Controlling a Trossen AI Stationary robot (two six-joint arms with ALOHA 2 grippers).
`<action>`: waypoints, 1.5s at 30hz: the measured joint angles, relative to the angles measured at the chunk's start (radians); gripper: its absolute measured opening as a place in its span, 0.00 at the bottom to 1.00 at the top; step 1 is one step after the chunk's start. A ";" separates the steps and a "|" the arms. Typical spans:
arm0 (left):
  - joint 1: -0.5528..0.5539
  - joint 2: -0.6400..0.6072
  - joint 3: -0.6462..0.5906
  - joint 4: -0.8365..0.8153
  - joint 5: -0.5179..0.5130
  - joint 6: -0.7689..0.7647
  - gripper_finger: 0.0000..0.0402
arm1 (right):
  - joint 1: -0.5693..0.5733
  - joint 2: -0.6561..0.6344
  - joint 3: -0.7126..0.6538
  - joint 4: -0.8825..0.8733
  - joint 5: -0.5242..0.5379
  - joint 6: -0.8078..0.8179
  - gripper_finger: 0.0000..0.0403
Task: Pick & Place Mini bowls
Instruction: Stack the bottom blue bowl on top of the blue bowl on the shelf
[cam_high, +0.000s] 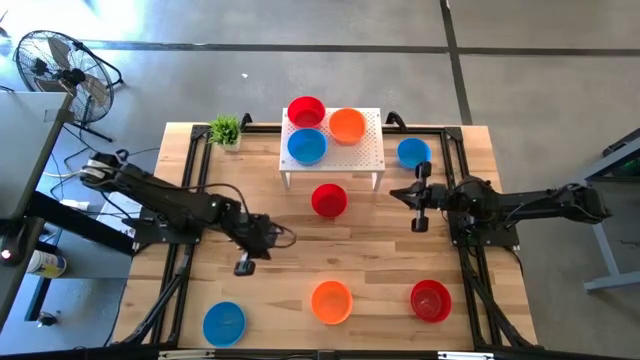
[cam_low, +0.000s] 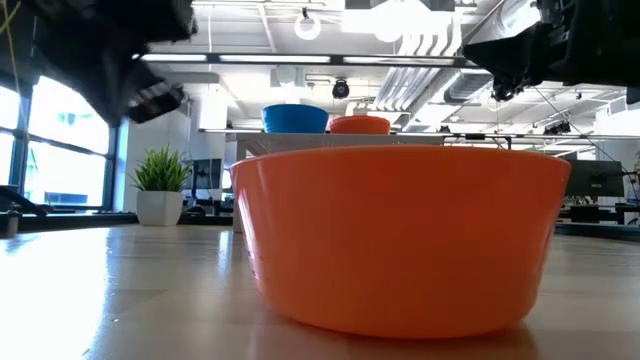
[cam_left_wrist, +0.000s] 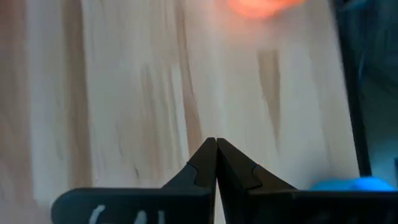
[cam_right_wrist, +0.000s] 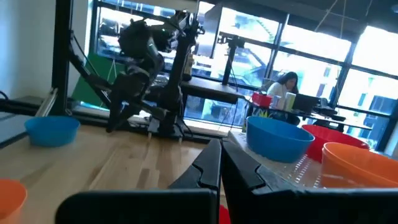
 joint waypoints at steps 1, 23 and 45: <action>-0.013 0.014 0.012 -0.037 -0.001 -0.032 0.01 | 0.000 -0.001 0.000 -0.001 0.000 -0.002 0.00; -0.446 0.245 0.089 -0.075 0.099 -0.374 0.36 | 0.000 0.006 0.000 -0.014 0.001 -0.015 0.00; -0.088 0.142 0.088 -0.312 -0.197 -0.214 0.01 | 0.000 0.004 0.000 -0.007 0.045 -0.045 0.00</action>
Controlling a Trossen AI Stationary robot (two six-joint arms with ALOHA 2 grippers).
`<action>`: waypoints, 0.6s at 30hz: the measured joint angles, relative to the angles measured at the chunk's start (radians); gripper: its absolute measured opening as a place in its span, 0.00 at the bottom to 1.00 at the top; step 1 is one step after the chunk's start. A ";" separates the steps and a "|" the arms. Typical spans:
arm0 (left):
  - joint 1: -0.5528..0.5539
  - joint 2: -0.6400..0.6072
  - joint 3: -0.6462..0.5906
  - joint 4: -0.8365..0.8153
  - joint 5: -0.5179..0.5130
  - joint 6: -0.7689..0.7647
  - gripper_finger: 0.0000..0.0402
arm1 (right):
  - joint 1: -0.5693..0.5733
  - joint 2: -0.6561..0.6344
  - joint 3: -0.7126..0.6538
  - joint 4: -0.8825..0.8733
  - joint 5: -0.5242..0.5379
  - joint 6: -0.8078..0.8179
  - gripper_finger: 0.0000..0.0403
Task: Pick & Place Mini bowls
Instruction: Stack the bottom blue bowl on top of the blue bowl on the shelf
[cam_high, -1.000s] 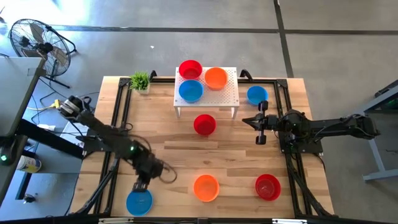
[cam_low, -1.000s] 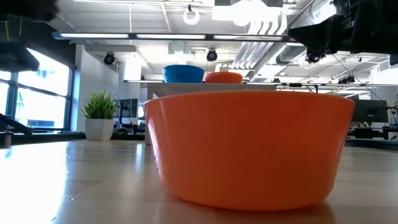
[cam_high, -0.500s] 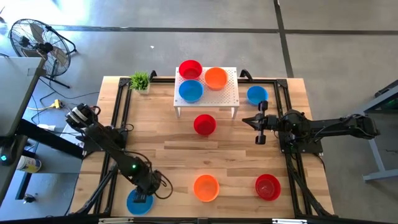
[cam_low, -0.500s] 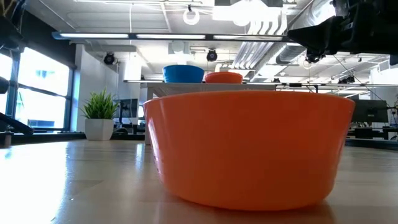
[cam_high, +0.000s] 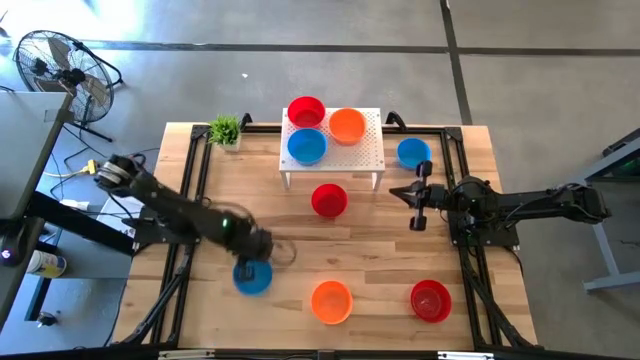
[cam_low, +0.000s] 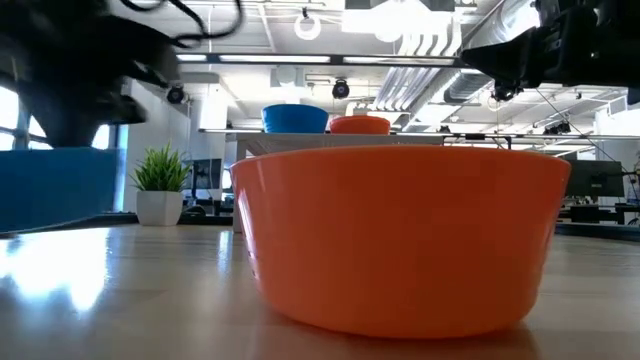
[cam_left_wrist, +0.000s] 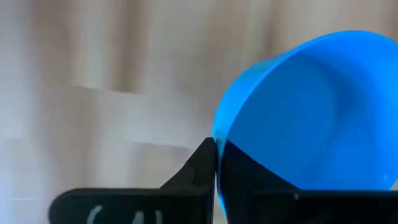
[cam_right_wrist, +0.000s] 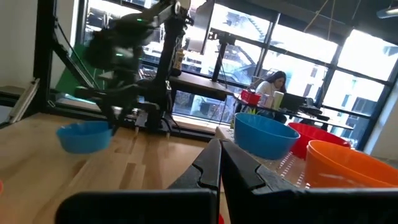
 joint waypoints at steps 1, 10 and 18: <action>0.050 -0.013 -0.003 -0.004 -0.013 0.035 0.01 | 0.000 0.000 0.000 0.001 0.004 -0.005 0.00; 0.429 -0.026 -0.004 0.047 -0.020 0.342 0.01 | 0.000 0.000 0.000 0.000 0.037 -0.009 0.00; 0.580 -0.010 -0.004 0.123 0.101 0.492 0.01 | 0.000 0.000 0.000 -0.007 0.036 -0.004 0.00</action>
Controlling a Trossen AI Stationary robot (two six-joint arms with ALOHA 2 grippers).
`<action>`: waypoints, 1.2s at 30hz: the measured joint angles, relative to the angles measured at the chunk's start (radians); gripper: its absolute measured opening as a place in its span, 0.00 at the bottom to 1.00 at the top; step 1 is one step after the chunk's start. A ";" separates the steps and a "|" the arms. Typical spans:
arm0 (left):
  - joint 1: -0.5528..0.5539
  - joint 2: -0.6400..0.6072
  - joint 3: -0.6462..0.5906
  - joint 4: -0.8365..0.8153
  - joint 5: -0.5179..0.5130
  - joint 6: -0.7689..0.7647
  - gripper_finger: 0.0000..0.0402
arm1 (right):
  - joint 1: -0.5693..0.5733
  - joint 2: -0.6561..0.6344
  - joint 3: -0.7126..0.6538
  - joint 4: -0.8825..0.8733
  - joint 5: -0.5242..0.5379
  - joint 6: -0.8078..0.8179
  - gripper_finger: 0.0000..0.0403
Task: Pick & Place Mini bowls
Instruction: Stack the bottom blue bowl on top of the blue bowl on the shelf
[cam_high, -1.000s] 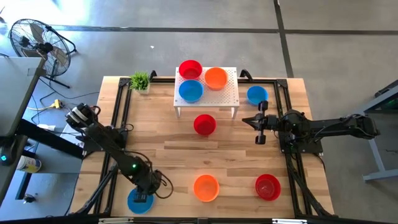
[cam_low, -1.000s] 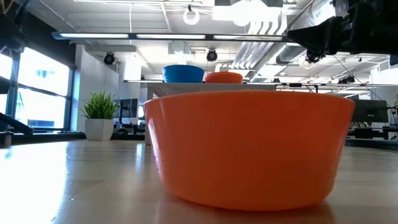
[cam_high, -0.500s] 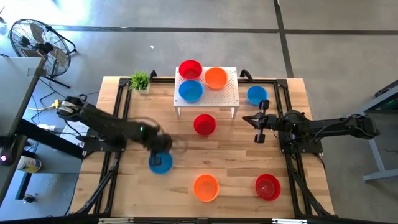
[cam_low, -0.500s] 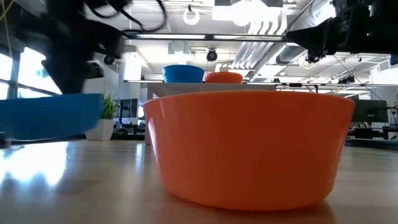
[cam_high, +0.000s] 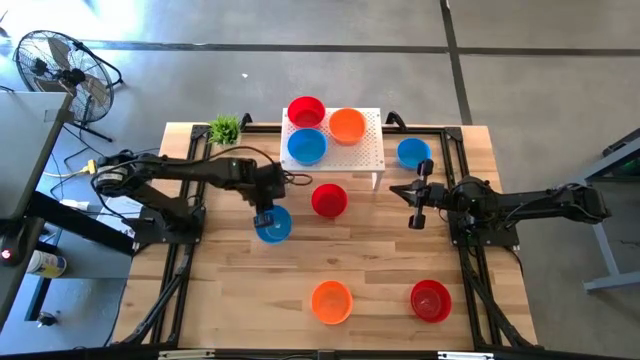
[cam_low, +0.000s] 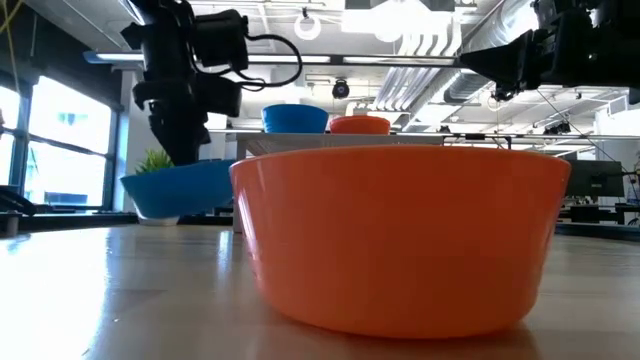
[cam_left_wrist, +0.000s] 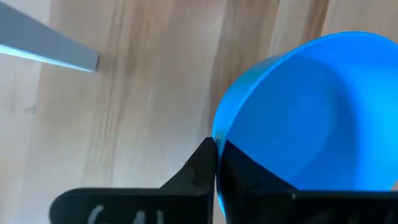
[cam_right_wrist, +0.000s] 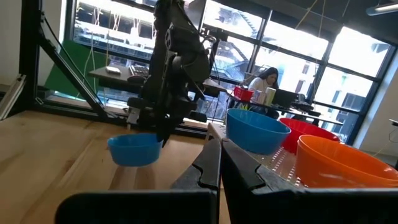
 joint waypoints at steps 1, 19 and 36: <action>0.003 0.001 0.000 -0.009 -0.002 0.020 0.01 | 0.000 0.000 0.000 0.000 0.000 0.001 0.00; 0.003 0.058 0.000 0.026 -0.029 0.033 0.02 | 0.000 0.001 0.000 -0.012 -0.001 0.011 0.00; 0.002 0.102 0.108 -0.120 -0.006 0.037 0.19 | 0.000 0.001 0.000 -0.015 0.003 0.011 0.00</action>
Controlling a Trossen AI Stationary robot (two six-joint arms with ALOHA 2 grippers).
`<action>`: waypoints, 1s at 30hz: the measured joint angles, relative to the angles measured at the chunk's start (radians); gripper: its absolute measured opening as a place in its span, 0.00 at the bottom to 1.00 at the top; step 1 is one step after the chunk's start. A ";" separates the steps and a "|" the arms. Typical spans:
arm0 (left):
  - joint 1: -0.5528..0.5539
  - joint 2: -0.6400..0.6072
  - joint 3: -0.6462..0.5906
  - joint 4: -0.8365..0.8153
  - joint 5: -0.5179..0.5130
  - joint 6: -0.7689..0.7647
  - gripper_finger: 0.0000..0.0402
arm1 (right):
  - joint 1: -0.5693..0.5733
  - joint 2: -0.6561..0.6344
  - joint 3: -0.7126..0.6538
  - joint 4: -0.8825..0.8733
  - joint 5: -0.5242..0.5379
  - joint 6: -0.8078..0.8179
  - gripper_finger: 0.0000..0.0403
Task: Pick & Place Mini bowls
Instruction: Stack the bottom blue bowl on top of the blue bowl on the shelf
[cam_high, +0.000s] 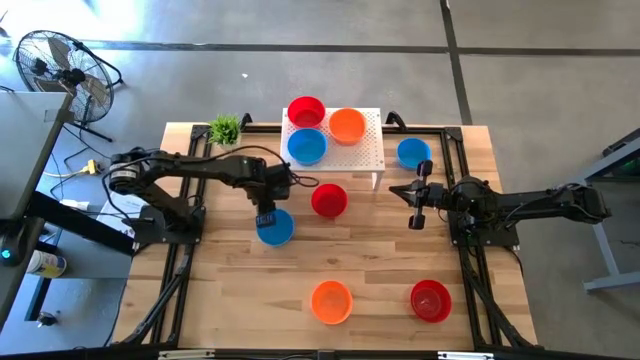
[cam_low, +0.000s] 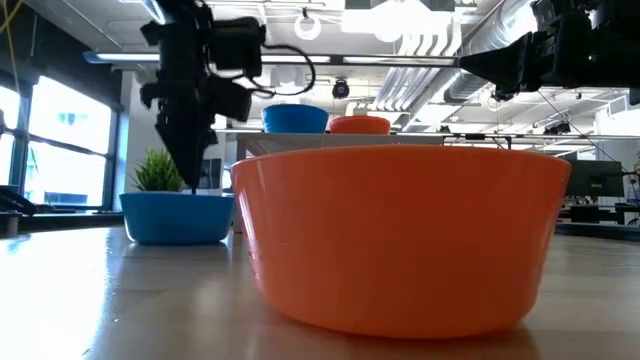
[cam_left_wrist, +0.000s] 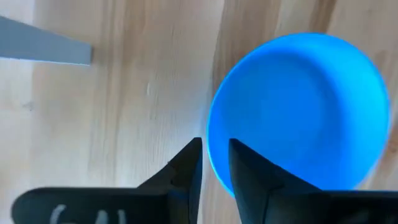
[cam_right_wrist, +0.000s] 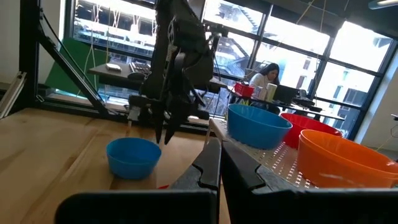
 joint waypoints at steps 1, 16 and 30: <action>-0.001 0.000 0.026 -0.030 0.000 0.000 0.19 | 0.000 0.000 0.000 0.000 0.000 0.000 0.00; -0.166 -0.245 -0.024 0.082 -0.191 -0.166 0.01 | 0.000 0.000 0.000 -0.039 0.000 0.028 0.00; -0.192 -0.455 -0.291 0.094 -0.207 -0.438 0.01 | 0.000 0.000 0.000 -0.046 0.008 0.079 0.00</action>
